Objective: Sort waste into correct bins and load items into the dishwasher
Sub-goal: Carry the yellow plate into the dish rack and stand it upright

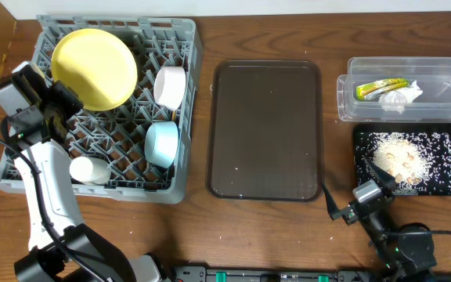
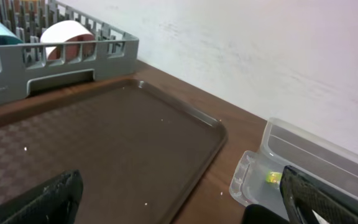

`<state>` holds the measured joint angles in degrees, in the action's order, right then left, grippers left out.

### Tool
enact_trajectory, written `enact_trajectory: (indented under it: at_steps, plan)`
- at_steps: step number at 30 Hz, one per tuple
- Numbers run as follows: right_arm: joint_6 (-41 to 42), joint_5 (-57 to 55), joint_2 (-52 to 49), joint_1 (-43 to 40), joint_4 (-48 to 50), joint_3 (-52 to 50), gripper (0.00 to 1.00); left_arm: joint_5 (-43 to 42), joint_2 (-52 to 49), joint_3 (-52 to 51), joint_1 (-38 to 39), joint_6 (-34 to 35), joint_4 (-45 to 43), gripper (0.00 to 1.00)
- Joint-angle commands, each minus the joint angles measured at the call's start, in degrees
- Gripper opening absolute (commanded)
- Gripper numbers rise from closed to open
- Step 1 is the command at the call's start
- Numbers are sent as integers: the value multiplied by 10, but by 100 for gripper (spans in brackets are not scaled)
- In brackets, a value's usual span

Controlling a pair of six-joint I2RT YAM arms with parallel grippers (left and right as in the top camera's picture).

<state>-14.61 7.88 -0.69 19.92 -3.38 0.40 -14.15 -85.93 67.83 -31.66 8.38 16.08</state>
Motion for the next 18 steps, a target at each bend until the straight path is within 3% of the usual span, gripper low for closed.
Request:
enact_trajectory:
  at_steps: [1, 5, 8, 18]
  plan:
    - [-2, -1, 3, -7, -2, -1, 99, 18, 4, -1, 0, -51, 0, 7]
    - [-2, -1, 3, -7, -2, -1, 99, 30, 4, -1, 0, -93, -2, 8]
    - [-2, -1, 3, -7, -2, -1, 99, 75, 3, -1, 0, -98, -1, 7]
    - [-2, -1, 3, -7, -2, -1, 99, 86, -3, -1, 23, -115, -7, 8]
